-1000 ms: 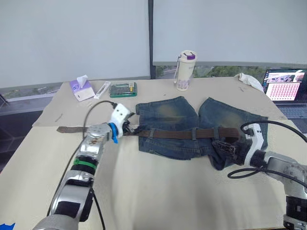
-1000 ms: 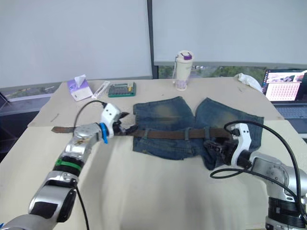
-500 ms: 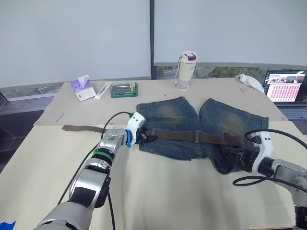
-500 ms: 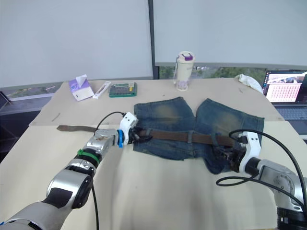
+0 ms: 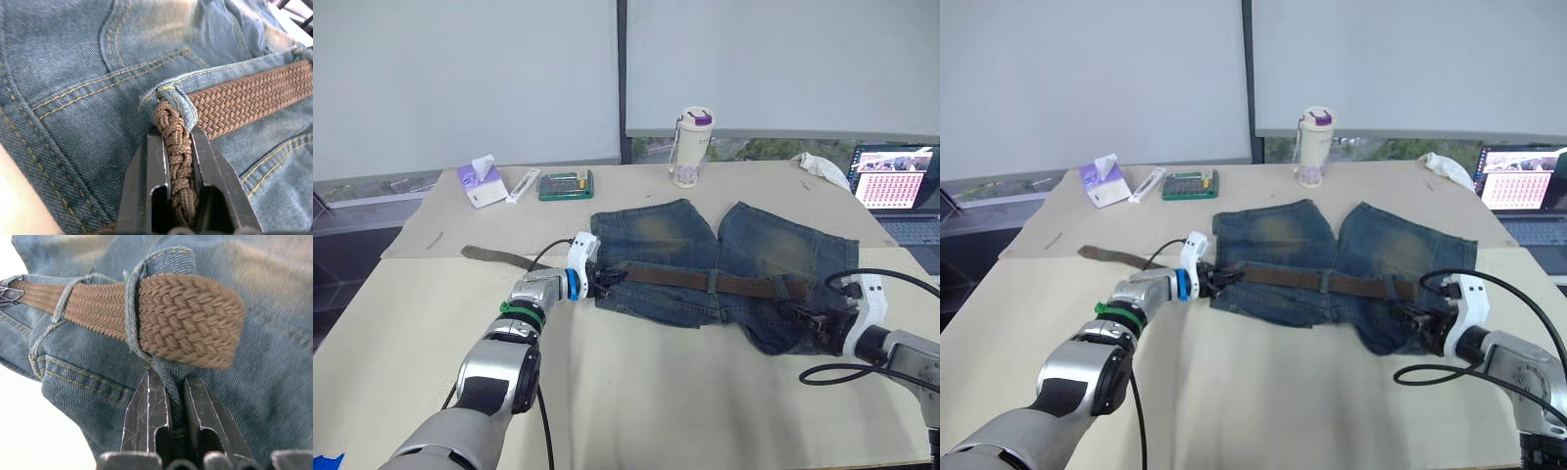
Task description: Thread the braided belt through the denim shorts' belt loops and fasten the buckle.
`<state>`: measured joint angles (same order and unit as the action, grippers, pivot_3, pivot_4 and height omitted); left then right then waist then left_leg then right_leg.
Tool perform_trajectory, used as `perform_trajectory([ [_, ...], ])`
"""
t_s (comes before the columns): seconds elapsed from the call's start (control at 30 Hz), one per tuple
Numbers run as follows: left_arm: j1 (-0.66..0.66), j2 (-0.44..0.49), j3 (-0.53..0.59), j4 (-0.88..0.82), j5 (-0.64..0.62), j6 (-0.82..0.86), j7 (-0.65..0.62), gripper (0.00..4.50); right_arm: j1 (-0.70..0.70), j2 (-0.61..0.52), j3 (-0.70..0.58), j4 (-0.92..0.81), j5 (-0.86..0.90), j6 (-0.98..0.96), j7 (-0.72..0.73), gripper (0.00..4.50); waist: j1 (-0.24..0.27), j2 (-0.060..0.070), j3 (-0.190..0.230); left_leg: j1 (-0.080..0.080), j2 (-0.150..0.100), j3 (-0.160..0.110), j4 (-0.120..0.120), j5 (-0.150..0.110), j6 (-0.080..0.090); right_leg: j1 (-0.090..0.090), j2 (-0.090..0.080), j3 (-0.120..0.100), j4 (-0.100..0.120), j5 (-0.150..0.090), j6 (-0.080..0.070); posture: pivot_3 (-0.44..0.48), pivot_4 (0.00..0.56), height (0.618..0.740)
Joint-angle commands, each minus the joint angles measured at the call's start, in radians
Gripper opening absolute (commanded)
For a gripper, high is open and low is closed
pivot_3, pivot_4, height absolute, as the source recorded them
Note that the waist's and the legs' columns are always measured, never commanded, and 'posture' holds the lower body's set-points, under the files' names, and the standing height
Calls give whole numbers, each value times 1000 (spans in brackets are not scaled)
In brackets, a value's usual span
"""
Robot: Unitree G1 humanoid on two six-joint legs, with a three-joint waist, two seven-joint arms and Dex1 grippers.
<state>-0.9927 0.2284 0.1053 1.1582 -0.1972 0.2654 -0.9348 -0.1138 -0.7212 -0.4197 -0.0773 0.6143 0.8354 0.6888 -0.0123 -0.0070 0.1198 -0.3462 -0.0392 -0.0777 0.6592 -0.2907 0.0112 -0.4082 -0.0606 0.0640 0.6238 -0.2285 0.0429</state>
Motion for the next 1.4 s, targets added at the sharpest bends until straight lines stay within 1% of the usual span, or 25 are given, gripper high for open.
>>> perform_trajectory([
  [0.03, -52, 41, 73, 8, -38, -78, 34, 20, -35, -15, 21, 50, -62, -157, 45, 0, 0, 0, 0, 0, 0, 0, 0, 0, 0, 0, 0, 0, 0, 0, 0, 0, 150, 740],
  [0.13, -91, 58, 105, 45, -29, -177, 98, 20, -88, -23, 108, 159, -180, -359, 90, 0, -2, 0, 0, 1, 0, 1, 0, 0, 0, 0, 0, 0, 0, 0, 0, 0, 150, 740],
  [0.17, -98, 61, 109, 53, -24, -200, 105, 20, -102, -22, 123, 187, -201, -400, 97, 0, -1, 0, 0, 1, 0, 1, 0, 0, 0, 0, 0, 0, 0, 0, 0, 0, 150, 740],
  [0.2, -113, 69, 122, 54, -33, -242, 85, 20, -132, -15, 141, 242, -237, -500, 107, 0, 0, 0, 0, 1, 0, 1, 0, 0, 0, 0, 0, 0, 0, 0, 0, 0, 150, 740],
  [0.3, -126, 111, 176, 29, -97, -278, -69, 20, -154, -13, 186, 375, -347, -891, 180, 0, -3, 0, 1, 1, 0, 1, 0, 1, -1, 0, 0, 0, 0, 0, 0, 0, 150, 740],
  [0.4, -69, 154, 143, -15, -92, -306, -296, 20, -117, -29, 209, 456, -401, -1170, 254, 0, -6, 0, 1, 2, 0, 4, 0, 0, -1, 0, 1, 0, 0, 0, 0, 0, 150, 740],
  [0.43, -54, 165, 134, -26, -89, -306, -345, 20, -108, -30, 209, 474, -409, -1228, 266, 0, -7, 0, 0, 2, 0, 4, 0, 0, -1, 0, 1, -1, 0, 0, 0, 0, 150, 740],
  [0.5, 18, 204, 110, -90, -101, -272, -503, 20, -49, -39, 212, 483, -467, -1500, 270, 0, -6, 1, 0, 2, 0, 4, 0, 0, -1, 0, 1, -1, 0, 0, 0, 0, 150, 740],
  [0.57, 113, 242, 55, -185, -111, -272, -637, 20, 11, -65, 237, 526, -516, -1810, 294, 0, -10, 2, 0, 4, 0, 4, -1, 0, 0, 2, 1, 0, 0, 0, 0, 0, 150, 740],
  [0.6, 166, 270, 0, -249, -147, -252, -663, 20, 23, -82, 255, 562, -531, -1936, 299, 0, -14, 2, 1, 5, 0, 4, -1, 0, 0, 2, 1, 0, 0, 0, 0, 0, 150, 740],
  [0.7, 291, 368, -163, -404, -254, -213, -680, 20, 18, -125, 286, 674, -588, -2206, 264, 0, -26, 0, 2, 9, 1, 2, -1, -1, 1, 5, 1, 2, 0, 0, 0, 0, 150, 740],
  [0.8, 347, 462, -302, -447, -307, -265, -680, 20, 9, -160, 281, 747, -676, -2423, 220, 0, -26, 0, 3, 10, 2, 0, 0, -1, 1, 5, 1, 3, 0, 0, 0, 0, 150, 740],
  [0.87, 353, 509, -378, -440, -321, -298, -680, 20, 48, -177, 273, 722, -756, -2450, 187, 0, -25, 0, 3, 11, 2, 0, 0, -1, 2, 6, 1, 3, 0, -1, -1, 0, 150, 740],
  [0.9, 353, 524, -411, -426, -314, -339, -680, 988, 72, -185, 268, 711, -799, -2450, 162, 0, -25, 0, 3, 11, 1, 0, 0, -1, 2, 6, 1, 3, 0, -2, -1, 0, 150, 740],
  [0.97, 351, 547, -464, -406, -317, -389, -680, 1629, 96, -195, 244, 710, -883, -2450, 105, 0, -24, 0, 3, 12, 0, 0, 0, -2, 4, 6, 1, 3, 0, -4, -3, 0, 150, 740],
  [1.03, 347, 563, -502, -398, -338, -402, -680, 2354, 96, -208, 221, 762, -942, -2450, 49, 1008, -26, 0, 3, 12, -1, 0, 0, -3, 4, 5, 1, 4, 0, -5, -4, 0, 150, 740],
  [1.07, 348, 579, -526, -400, -352, -401, -680, 2608, 95, -230, 247, 817, -930, -2450, 24, 1246, -26, 0, 3, 13, -1, 0, 0, -3, 4, 5, 1, 4, 0, -6, -4, 0, 150, 740],
  [1.1, 349, 595, -544, -408, -372, -386, -680, 3012, 100, -267, 316, 872, -893, -2450, 5, 1679, -27, 0, 3, 13, -1, 0, 0, -3, 4, 6, 1, 4, 0, -6, -4, 0, 150, 740],
  [1.13, 351, 611, -559, -419, -395, -363, -680, 3298, 110, -302, 391, 918, -837, -2436, -3, 1972, -27, 0, 3, 13, -2, 1, 0, -3, 5, 6, 1, 5, 0, -6, -5, 0, 150, 740],
  [1.2, 350, 640, -588, -439, -437, -321, -680, 4022, 116, -358, 499, 965, -769, -2443, -44, 2706, -31, -1, 3, 14, -1, 2, 0, -3, 6, 8, 1, 5, 0, -7, -6, 0, 150, 740],
  [1.23, 348, 658, -601, -446, -455, -308, -680, 4329, 149, -376, 544, 922, -599, -2317, 59, 3028, -32, -1, 4, 16, -1, 2, 0, -4, 7, 9, 1, 5, 0, -8, -6, 0, 150, 740],
  [1.27, 345, 670, -609, -448, -470, -301, -680, 4500, 183, -409, 600, 864, -441, -2214, 164, 3348, -32, -2, 5, 18, -1, 1, 0, -6, 10, 12, 1, 5, 0, -9, -7, 0, 150, 740],
  [1.3, 342, 680, -616, -451, -482, -299, -680, 4500, 209, -416, 583, 792, -259, -2043, 287, 3667, -32, -4, 5, 20, 0, 1, 0, -7, 12, 17, 1, 5, -1, -10, -7, 0, 150, 740],
  [1.33, 342, 691, -621, -458, -495, -294, -680, 4500, 234, -437, 565, 722, -112, -1885, 410, 3667, -31, -6, 7, 26, 2, 0, 0, -9, 16, 24, 2, 5, -2, -12, -7, 0, 150, 740],
  [1.4, 344, 704, -621, -476, -529, -272, -680, 4500, 286, -474, 496, 592, 90, -1597, 571, 3667, -28, -4, 8, 26, 4, -1, 0, -11, 18, 31, 1, 5, -3, -14, -8, 0, 150, 740],
])
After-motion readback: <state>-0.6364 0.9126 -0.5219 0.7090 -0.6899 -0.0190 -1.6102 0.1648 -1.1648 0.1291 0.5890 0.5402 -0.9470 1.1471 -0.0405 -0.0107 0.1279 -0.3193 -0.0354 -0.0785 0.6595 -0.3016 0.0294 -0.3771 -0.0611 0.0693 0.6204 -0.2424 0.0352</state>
